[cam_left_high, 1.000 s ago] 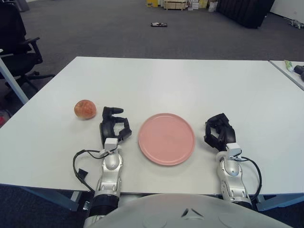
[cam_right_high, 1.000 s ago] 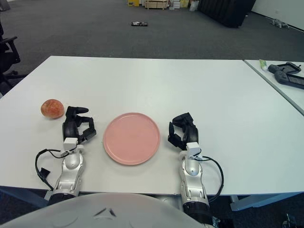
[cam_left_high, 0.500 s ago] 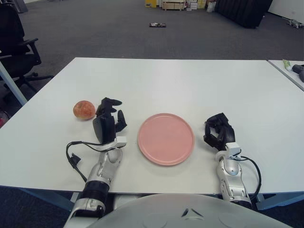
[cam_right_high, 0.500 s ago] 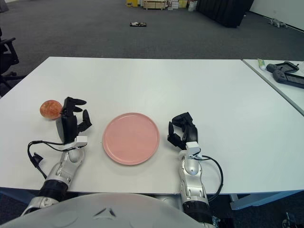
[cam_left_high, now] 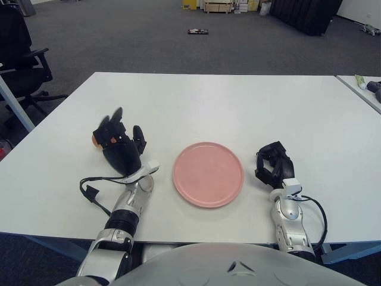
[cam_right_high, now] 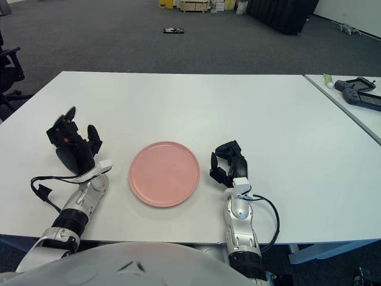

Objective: Put the apple into the plate.

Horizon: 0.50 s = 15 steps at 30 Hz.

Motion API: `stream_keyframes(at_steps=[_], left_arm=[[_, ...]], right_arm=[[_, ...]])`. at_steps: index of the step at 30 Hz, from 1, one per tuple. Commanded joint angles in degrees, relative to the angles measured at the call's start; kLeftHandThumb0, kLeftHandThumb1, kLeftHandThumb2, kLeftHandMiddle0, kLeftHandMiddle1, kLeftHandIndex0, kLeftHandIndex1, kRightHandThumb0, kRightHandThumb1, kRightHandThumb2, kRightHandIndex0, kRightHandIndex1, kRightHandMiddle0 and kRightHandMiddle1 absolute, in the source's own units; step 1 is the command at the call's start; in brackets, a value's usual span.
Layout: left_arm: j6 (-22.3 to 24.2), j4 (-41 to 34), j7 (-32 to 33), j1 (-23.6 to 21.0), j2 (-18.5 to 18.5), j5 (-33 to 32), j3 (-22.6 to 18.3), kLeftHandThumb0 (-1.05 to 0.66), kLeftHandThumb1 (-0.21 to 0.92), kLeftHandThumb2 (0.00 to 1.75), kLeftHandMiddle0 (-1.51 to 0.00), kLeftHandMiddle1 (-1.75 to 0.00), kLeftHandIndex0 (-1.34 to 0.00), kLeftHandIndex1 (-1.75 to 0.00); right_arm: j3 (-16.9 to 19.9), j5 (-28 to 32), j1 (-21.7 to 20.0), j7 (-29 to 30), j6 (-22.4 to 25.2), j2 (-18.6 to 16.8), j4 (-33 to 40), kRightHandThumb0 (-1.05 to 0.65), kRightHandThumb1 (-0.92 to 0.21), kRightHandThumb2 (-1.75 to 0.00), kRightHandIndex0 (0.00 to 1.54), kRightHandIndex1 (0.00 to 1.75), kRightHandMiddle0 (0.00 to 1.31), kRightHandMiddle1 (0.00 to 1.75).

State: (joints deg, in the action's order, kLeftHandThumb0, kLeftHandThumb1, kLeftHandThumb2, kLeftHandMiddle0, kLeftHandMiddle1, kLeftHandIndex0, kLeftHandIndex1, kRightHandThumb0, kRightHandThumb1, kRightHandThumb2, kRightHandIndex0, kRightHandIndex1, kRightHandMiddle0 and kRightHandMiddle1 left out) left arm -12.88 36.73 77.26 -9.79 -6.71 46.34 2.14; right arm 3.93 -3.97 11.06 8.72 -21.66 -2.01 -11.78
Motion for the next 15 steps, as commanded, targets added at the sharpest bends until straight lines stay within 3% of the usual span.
stream_keyframes(at_steps=[1,6,15], left_arm=[[4.9,4.5,0.8,-0.7,-1.5,-0.9,-0.4,-1.03,0.92,0.41,0.00,-0.02,0.00,-0.03],[10.4,7.8,-1.3,-4.9,-2.5,-3.0,-0.6,-1.05,0.88,0.21,0.00,0.00,0.00,0.00],[15.4,8.0,-4.7,-7.0,-3.6,-6.1,0.1,-1.05,0.84,0.14,0.00,0.00,0.00,0.00]], right_arm=[[0.2,-0.5,-0.1,0.6,1.1,0.1,-1.0,-0.40,-0.60,-0.96,0.65,1.38,0.39,1.75],[0.2,-0.9,-0.1,0.9,1.1,0.4,-1.2,-0.40,-0.61,-0.96,0.63,1.38,0.39,1.75],[0.2,-1.2,0.1,1.0,1.2,0.4,-1.3,-0.39,-0.62,-0.94,0.63,1.38,0.38,1.75]])
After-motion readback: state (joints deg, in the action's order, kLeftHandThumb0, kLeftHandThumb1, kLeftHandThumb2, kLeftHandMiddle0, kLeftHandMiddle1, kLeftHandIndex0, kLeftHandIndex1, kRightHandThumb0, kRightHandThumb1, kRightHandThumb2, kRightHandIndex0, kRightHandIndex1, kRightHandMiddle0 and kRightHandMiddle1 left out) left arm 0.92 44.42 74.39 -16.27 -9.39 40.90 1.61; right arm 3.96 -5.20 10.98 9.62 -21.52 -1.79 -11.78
